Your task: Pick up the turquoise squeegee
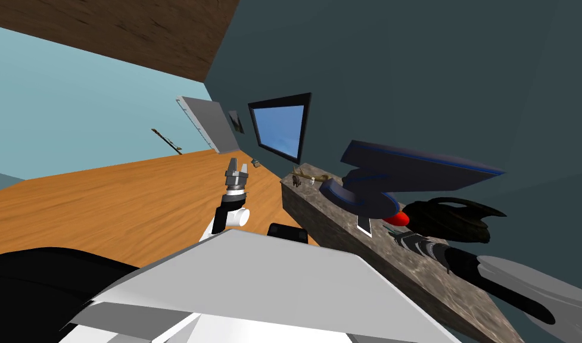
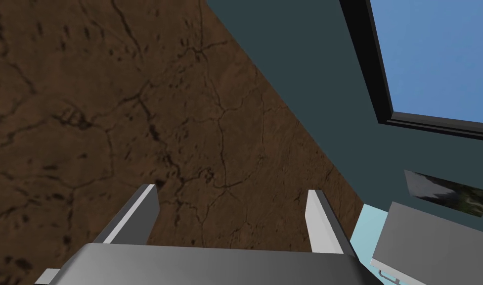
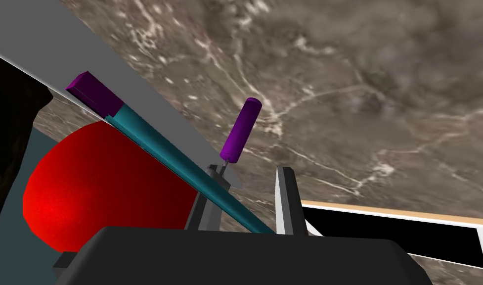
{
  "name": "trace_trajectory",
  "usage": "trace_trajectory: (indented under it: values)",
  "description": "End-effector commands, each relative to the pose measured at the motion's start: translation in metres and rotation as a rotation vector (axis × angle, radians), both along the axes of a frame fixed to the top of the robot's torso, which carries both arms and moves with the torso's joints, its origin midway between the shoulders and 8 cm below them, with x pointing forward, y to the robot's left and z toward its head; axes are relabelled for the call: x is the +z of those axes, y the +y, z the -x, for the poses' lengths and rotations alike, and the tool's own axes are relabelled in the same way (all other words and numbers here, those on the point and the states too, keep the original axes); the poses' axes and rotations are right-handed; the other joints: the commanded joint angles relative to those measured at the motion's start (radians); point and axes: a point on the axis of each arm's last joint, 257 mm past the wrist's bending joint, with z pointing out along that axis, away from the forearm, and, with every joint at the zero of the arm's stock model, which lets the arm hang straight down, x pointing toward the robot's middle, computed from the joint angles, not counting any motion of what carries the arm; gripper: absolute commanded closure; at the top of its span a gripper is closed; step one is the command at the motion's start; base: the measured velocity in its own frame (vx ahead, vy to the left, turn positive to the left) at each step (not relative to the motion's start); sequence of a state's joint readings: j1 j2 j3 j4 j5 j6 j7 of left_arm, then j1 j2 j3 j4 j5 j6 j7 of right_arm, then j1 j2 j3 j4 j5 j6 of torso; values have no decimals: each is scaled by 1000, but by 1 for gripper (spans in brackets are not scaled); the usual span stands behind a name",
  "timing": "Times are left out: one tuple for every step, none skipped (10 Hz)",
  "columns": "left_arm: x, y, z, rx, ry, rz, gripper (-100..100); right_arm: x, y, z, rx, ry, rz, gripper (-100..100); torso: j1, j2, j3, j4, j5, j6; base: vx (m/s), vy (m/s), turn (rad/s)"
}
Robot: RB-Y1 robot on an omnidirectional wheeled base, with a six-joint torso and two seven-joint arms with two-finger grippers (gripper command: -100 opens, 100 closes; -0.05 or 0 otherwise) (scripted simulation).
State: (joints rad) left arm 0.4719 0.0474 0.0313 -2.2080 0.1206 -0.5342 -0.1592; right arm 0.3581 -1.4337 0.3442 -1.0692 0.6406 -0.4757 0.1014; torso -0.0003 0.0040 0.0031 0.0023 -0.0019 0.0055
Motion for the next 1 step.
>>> trace_trajectory:
  values:
    - [0,0,0,0,0,0,0,0,0,0,0,0,0,0,0,0,0,0,0,0,0,0,0]
